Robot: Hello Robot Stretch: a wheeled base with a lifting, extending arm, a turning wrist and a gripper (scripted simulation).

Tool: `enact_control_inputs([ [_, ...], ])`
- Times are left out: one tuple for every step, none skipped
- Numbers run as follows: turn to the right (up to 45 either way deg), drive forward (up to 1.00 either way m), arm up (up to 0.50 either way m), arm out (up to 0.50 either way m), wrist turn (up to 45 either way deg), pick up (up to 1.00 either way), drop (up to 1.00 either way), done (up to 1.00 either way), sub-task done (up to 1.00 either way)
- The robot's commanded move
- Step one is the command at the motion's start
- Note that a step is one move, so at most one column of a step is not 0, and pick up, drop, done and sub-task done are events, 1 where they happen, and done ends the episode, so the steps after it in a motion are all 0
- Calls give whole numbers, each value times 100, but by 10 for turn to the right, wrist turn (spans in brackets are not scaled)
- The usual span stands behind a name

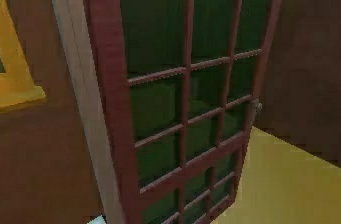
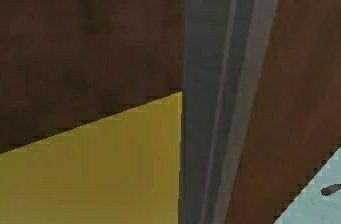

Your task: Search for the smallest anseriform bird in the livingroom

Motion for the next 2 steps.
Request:
enact_control_inputs([
  [450,0,0,0,0,0,0,0,0],
  [0,100,0,0,0,0,0,0,0],
])
